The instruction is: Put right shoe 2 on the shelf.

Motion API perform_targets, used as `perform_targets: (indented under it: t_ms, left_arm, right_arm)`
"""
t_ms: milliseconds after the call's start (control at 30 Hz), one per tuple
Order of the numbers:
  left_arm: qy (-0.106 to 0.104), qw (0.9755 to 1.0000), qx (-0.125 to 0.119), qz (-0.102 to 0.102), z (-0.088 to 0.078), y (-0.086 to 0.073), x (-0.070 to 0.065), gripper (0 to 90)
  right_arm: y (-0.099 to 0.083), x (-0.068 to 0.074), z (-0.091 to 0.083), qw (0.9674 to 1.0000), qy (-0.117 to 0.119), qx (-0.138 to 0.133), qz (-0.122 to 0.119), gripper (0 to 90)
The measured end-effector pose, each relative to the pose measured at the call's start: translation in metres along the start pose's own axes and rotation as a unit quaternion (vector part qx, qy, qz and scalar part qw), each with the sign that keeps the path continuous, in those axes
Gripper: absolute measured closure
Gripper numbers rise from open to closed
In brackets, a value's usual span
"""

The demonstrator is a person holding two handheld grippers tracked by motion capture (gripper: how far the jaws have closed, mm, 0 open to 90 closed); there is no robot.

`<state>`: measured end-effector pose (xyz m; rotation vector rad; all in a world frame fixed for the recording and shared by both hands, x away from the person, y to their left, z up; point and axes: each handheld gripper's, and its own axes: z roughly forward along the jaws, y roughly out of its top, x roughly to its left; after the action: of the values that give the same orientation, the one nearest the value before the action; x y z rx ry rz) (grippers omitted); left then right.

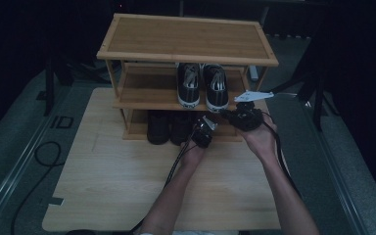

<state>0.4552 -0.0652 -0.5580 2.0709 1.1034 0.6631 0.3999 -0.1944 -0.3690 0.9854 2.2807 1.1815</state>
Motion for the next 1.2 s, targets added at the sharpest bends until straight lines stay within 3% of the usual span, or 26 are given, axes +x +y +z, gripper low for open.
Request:
perform_targets:
  t_ms: [867, 1200]
  left_arm:
    - [0.0, 1.0, 0.001, 0.001, 0.0, 0.0, 0.0, 90.0]
    - [0.0, 1.0, 0.0, 0.001, 0.0, 0.0, 0.0, 90.0]
  right_arm:
    - [0.01, 0.007, 0.021, 0.9998, 0.016, 0.01, -0.011, 90.0]
    - [0.012, 0.007, 0.023, 0.9998, 0.006, 0.011, -0.016, 90.0]
